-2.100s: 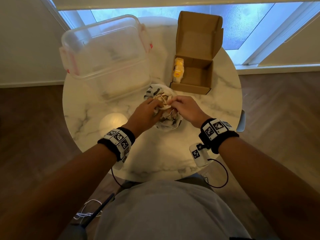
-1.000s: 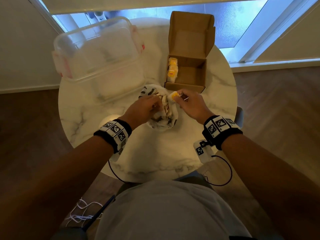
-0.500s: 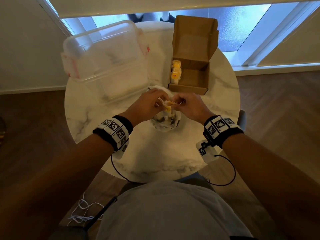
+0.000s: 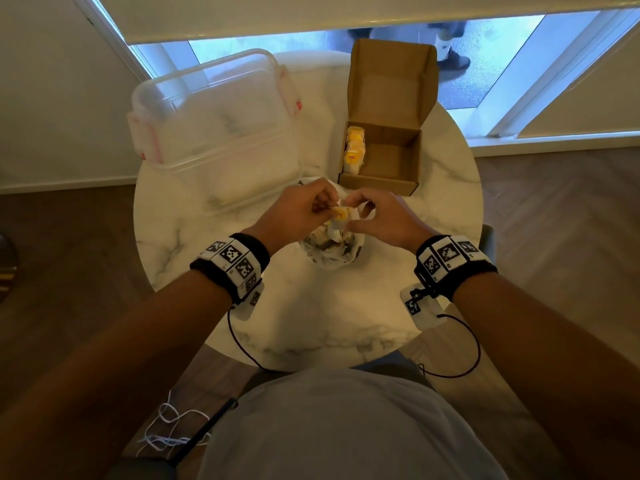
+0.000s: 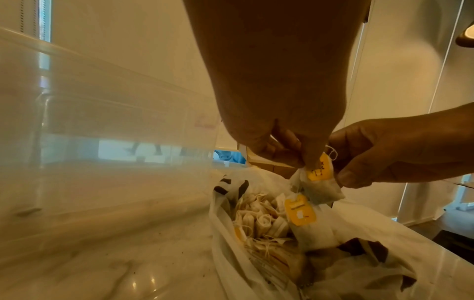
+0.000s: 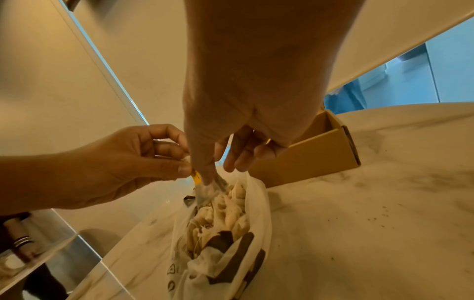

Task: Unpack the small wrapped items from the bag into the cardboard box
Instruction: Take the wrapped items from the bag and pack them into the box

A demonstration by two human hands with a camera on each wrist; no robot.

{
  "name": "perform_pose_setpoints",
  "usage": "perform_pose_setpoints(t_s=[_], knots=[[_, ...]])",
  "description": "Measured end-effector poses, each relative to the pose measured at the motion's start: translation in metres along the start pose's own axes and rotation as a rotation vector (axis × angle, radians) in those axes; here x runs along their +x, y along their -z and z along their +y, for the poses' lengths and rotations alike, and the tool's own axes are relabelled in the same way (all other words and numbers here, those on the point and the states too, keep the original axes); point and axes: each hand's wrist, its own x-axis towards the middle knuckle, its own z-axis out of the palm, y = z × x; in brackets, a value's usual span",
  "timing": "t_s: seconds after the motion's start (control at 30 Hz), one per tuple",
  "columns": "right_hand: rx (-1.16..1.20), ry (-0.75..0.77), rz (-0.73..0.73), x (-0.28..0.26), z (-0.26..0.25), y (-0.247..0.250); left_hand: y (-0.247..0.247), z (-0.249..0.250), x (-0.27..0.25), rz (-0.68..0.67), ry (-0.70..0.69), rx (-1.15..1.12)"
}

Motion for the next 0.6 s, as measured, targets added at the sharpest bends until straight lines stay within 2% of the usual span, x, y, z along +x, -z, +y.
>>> perform_pose_setpoints(t_s=[0.2, 0.37, 0.5, 0.6], knots=[[-0.083, 0.002, 0.068, 0.011, 0.004, 0.004, 0.002, 0.008, 0.023, 0.014, -0.028, 0.025], [-0.084, -0.083, 0.152, 0.032, 0.014, 0.024, 0.003, 0.005, 0.057, 0.100, -0.049, 0.103], [-0.020, -0.126, 0.236, 0.058, 0.019, 0.041, -0.001, -0.012, 0.078, 0.055, 0.005, 0.160], [0.011, -0.148, 0.236, 0.072, 0.017, 0.051, -0.009, -0.020, 0.089, 0.002, 0.043, 0.180]])
